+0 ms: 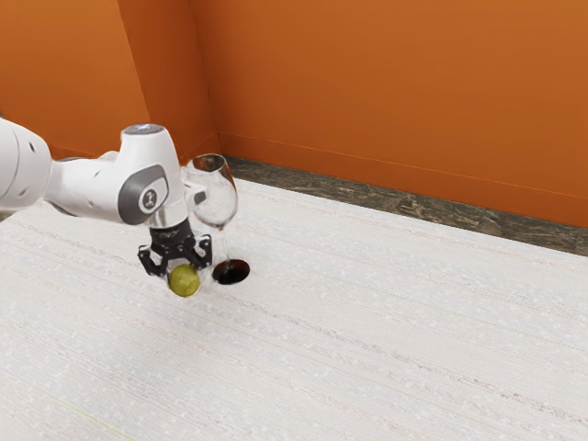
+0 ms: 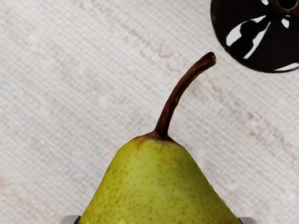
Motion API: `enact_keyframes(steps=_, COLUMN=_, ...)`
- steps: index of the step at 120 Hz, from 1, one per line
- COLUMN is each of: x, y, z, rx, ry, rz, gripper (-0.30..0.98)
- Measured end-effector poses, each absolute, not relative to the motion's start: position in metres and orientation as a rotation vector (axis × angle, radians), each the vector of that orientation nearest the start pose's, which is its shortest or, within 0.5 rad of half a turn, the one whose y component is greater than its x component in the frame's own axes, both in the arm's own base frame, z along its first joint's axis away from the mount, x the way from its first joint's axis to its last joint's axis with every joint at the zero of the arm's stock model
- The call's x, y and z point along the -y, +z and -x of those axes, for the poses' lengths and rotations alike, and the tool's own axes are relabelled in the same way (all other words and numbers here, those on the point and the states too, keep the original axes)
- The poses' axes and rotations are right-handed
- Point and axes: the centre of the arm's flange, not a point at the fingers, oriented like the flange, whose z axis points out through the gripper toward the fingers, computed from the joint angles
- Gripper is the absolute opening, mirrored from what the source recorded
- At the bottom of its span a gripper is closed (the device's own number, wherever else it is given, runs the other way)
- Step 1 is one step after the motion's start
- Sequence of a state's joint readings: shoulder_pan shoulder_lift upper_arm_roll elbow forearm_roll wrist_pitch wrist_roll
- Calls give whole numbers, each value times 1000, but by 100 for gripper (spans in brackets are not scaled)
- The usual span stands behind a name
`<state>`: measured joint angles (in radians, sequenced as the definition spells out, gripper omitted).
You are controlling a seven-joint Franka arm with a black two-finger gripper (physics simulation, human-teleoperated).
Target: Place the pear in the bowl.
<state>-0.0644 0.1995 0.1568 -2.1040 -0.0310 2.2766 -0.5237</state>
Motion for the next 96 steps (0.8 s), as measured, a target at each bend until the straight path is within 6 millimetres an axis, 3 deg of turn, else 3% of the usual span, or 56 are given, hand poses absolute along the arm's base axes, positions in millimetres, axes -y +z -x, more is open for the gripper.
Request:
enact_keyframes(steps=20, x=-134, y=329, z=-574, rx=1193, ry=-16, rz=2892, gripper=29)
enact_keyframes(steps=31, x=-164, y=332, z=-583, rx=1263, ry=-61, rz=2861, gripper=30)
enact_keyframes(steps=70, x=-180, y=326, z=-597, rx=1355, ry=-246, rz=2849, gripper=33)
enact_keyframes(steps=96, x=-191, y=319, z=-598, rx=1644, ry=-310, rz=2836, gripper=34)
